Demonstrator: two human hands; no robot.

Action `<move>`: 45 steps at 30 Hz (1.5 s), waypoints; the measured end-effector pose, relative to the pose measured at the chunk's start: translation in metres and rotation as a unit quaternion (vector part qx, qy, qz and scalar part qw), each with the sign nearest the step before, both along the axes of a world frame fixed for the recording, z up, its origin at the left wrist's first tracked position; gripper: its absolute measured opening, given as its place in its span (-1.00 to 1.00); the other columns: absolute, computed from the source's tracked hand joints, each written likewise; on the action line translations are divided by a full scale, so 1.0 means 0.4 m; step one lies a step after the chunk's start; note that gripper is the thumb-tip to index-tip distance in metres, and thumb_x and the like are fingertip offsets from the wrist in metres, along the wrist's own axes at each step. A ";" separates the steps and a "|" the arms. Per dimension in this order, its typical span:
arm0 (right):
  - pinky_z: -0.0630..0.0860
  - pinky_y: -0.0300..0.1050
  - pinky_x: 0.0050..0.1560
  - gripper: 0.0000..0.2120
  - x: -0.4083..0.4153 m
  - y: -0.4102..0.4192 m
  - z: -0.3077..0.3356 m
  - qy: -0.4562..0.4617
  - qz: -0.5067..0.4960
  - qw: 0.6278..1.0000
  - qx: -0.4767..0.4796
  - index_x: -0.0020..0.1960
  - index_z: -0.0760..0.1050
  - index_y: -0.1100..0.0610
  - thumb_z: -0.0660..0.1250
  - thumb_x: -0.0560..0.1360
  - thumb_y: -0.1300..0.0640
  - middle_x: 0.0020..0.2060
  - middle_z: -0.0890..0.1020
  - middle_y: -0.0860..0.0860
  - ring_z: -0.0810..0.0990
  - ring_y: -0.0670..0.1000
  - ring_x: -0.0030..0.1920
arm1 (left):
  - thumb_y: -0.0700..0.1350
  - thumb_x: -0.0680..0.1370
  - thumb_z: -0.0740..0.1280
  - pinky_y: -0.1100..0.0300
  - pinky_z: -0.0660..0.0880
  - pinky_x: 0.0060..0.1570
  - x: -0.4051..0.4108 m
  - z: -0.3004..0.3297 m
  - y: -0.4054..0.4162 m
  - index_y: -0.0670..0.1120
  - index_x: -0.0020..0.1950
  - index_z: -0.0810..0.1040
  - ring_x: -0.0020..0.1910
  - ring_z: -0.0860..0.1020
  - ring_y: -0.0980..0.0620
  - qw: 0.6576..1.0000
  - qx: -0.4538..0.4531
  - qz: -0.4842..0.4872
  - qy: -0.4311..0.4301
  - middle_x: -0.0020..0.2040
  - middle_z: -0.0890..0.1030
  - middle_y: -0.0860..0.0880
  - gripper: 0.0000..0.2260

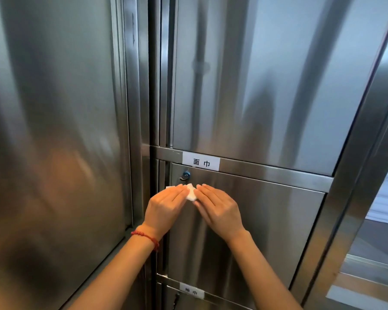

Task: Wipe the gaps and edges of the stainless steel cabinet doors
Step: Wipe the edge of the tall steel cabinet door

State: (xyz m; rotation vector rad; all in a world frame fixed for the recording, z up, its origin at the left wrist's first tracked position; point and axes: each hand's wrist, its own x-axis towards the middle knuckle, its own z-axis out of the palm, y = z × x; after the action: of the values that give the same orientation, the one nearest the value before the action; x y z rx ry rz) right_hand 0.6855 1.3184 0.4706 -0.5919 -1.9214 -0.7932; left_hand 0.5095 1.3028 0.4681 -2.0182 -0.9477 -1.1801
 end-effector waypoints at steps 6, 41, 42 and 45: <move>0.60 -0.07 0.03 -0.75 -0.009 0.010 0.062 0.008 -0.027 0.999 0.030 0.01 0.66 0.23 0.32 0.50 0.08 0.00 0.68 0.10 0.67 0.06 0.02 | -0.32 0.27 0.56 0.01 0.63 -0.14 -0.010 0.057 0.014 -0.28 -0.03 0.66 -0.12 0.67 -0.09 0.999 0.027 -0.012 -0.014 -0.09 0.68 -0.19 -0.71; 0.57 -0.01 0.05 -0.81 -0.031 0.152 0.439 0.048 -0.002 0.987 0.153 0.03 0.64 0.25 0.33 0.49 0.19 0.06 0.65 0.15 0.64 0.13 0.07 | -0.18 0.51 0.30 0.05 0.59 -0.10 -0.018 0.393 0.132 -0.27 -0.04 0.66 -0.11 0.67 -0.11 0.972 0.219 0.089 -0.011 -0.06 0.67 -0.19 -0.79; 0.57 0.00 0.05 -0.82 -0.034 0.154 0.450 0.050 -0.001 0.987 0.154 0.02 0.64 0.25 0.37 0.47 0.21 0.06 0.65 0.15 0.64 0.13 0.08 | -0.18 0.51 0.30 0.05 0.59 -0.10 -0.021 0.402 0.134 -0.27 -0.04 0.66 -0.11 0.67 -0.11 0.970 0.226 0.089 -0.012 -0.06 0.68 -0.19 -0.79; 0.56 -0.01 0.07 -0.82 -0.044 0.155 0.483 0.057 -0.002 0.985 0.160 0.02 0.64 0.25 0.39 0.44 0.22 0.06 0.65 0.15 0.63 0.14 0.08 | -0.19 0.51 0.35 0.04 0.59 -0.09 -0.031 0.428 0.139 -0.28 -0.04 0.66 -0.12 0.67 -0.13 0.967 0.239 0.089 -0.014 -0.06 0.67 -0.20 -0.83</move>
State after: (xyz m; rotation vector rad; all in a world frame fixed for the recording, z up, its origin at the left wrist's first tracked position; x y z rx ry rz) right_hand 0.6681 1.3805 0.6639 -0.4340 -1.6443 -1.0225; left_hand 0.4972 1.3584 0.6395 -1.5066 -0.7484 -1.2028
